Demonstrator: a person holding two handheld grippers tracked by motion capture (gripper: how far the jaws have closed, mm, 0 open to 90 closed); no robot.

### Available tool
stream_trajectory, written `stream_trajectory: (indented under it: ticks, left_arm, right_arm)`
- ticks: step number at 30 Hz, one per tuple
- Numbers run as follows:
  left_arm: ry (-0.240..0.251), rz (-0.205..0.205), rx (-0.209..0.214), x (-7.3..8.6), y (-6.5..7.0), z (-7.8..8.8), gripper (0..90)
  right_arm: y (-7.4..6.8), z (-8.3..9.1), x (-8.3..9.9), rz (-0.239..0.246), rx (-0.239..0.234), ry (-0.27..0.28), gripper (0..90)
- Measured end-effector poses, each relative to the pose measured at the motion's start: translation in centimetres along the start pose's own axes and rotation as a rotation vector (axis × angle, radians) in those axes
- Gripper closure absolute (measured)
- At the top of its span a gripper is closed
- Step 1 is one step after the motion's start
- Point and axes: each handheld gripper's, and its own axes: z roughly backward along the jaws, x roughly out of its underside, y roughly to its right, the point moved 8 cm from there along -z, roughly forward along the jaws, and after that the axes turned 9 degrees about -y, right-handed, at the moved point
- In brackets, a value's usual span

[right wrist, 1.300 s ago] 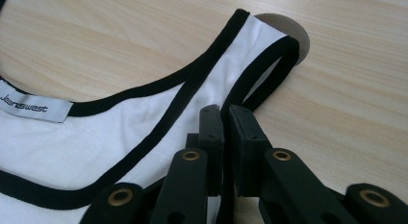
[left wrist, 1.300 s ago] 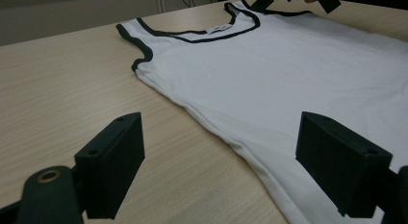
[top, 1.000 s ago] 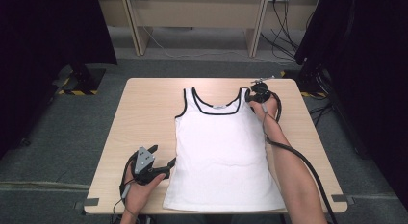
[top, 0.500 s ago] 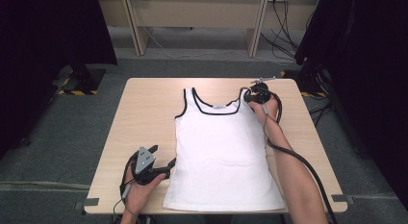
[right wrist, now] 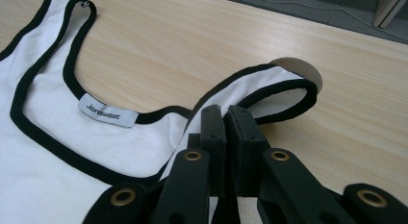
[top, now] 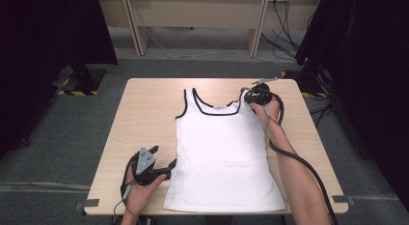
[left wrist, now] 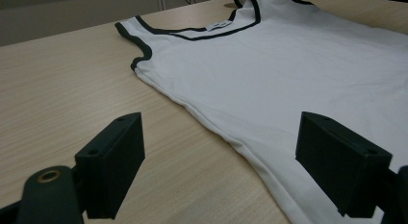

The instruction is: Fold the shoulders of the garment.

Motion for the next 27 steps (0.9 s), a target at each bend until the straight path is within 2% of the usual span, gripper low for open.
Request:
stream_trajectory:
  ticks: [11,27]
  left_arm:
    - [0.001,-0.001,-0.001,0.0,0.0,0.0,16.6]
    - [-0.005,-0.005,-0.004,0.0,0.1,-0.1,16.6]
  right_arm:
    - [-0.7,0.8,-0.2,0.020,-0.017,0.032,85.8]
    - [-2.3,2.3,1.0,0.103,-0.030,0.058,85.7]
